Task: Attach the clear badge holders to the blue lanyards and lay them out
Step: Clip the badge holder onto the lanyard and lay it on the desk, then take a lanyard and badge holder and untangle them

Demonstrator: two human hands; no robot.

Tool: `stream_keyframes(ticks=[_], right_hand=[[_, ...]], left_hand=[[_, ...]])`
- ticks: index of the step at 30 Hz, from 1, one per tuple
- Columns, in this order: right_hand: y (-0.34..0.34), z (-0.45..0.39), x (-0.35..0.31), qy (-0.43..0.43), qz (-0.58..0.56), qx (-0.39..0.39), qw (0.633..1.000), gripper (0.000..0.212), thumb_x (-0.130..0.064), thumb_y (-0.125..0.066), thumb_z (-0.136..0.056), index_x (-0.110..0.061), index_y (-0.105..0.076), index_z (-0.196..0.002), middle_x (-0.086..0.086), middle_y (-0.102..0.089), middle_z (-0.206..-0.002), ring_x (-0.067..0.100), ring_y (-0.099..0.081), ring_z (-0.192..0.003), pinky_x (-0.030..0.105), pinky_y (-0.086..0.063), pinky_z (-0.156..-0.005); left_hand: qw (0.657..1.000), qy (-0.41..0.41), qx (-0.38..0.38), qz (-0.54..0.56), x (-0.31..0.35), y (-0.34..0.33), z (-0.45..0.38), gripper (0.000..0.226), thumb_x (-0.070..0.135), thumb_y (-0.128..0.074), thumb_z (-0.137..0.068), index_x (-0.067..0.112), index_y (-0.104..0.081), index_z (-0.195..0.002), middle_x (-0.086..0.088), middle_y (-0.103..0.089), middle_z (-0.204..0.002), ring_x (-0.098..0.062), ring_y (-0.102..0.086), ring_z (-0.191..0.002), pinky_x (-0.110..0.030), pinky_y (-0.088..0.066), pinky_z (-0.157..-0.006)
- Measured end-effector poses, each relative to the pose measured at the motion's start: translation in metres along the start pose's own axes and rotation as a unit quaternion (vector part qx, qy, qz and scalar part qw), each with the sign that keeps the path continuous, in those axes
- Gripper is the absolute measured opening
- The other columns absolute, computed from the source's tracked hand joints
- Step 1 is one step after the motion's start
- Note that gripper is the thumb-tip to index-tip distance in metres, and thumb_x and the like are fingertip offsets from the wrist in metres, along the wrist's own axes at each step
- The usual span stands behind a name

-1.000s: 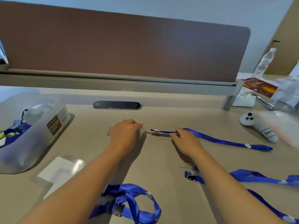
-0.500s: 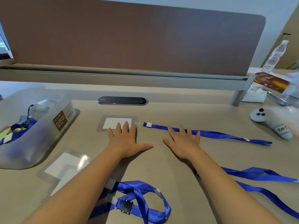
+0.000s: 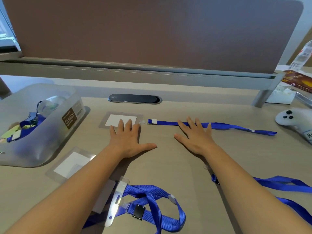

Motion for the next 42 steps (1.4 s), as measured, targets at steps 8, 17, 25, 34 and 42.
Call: stream_keyframes(ticks=[8, 17, 25, 34, 42], right_hand=[[0.017, 0.060, -0.039, 0.016, -0.109, 0.082, 0.991, 0.041, -0.032, -0.042, -0.092, -0.008, -0.051, -0.124, 0.012, -0.054, -0.131, 0.027, -0.050, -0.118, 0.039, -0.042, -0.099], [0.002, 0.128, -0.119, 0.087, -0.219, 0.015, 0.972, 0.044, -0.034, -0.049, -0.090, -0.011, -0.050, -0.128, 0.007, -0.054, -0.133, 0.020, -0.053, -0.118, 0.034, -0.042, -0.098], [-0.019, 0.147, -0.140, 0.104, -0.150, 0.010, 0.983, 0.033, -0.036, -0.062, -0.080, -0.010, -0.062, -0.099, 0.010, -0.060, -0.102, 0.025, -0.055, -0.093, 0.033, -0.044, -0.075], [-0.016, 0.156, -0.139, 0.103, -0.153, 0.091, 0.979, 0.026, -0.023, -0.054, -0.088, -0.013, -0.063, -0.111, 0.006, -0.060, -0.119, 0.022, -0.050, -0.111, 0.035, -0.041, -0.095], [0.007, 0.173, -0.149, 0.118, -0.359, 0.125, 0.917, 0.016, -0.011, -0.058, -0.086, -0.006, -0.059, -0.101, 0.004, -0.059, -0.097, 0.014, -0.053, -0.088, 0.022, -0.044, -0.076]], left_hand=[[0.992, -0.052, 0.044, 0.106, -0.009, 0.036, 0.054, 0.061, 0.049, -0.053, -0.079, 0.018, -0.034, -0.128, -0.008, -0.033, -0.144, -0.025, -0.030, -0.131, -0.042, -0.029, -0.107], [0.988, -0.052, 0.003, 0.146, -0.057, 0.039, 0.155, 0.071, 0.042, -0.071, -0.068, 0.025, -0.036, -0.127, -0.001, -0.041, -0.139, -0.019, -0.038, -0.125, -0.038, -0.034, -0.104], [0.993, -0.090, 0.017, 0.070, -0.057, 0.024, 0.175, 0.066, 0.046, -0.065, -0.071, 0.025, -0.038, -0.128, -0.001, -0.039, -0.142, -0.020, -0.033, -0.129, -0.038, -0.030, -0.107], [0.977, -0.147, 0.142, 0.057, -0.044, 0.034, 0.190, 0.033, 0.029, -0.044, -0.089, 0.014, -0.053, -0.117, -0.009, -0.059, -0.124, -0.024, -0.051, -0.114, -0.033, -0.039, -0.096], [0.967, -0.138, 0.199, 0.078, -0.032, 0.040, 0.200, 0.036, 0.019, -0.044, -0.090, 0.017, -0.042, -0.126, -0.008, -0.052, -0.131, -0.023, -0.047, -0.118, -0.032, -0.040, -0.098]])
Point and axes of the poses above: each hand's wrist, its own z-axis away from the middle knuckle, its own y-axis out of the back of the hand, x = y × z, the point moved 1 cm from there along -z, towards the middle knuckle
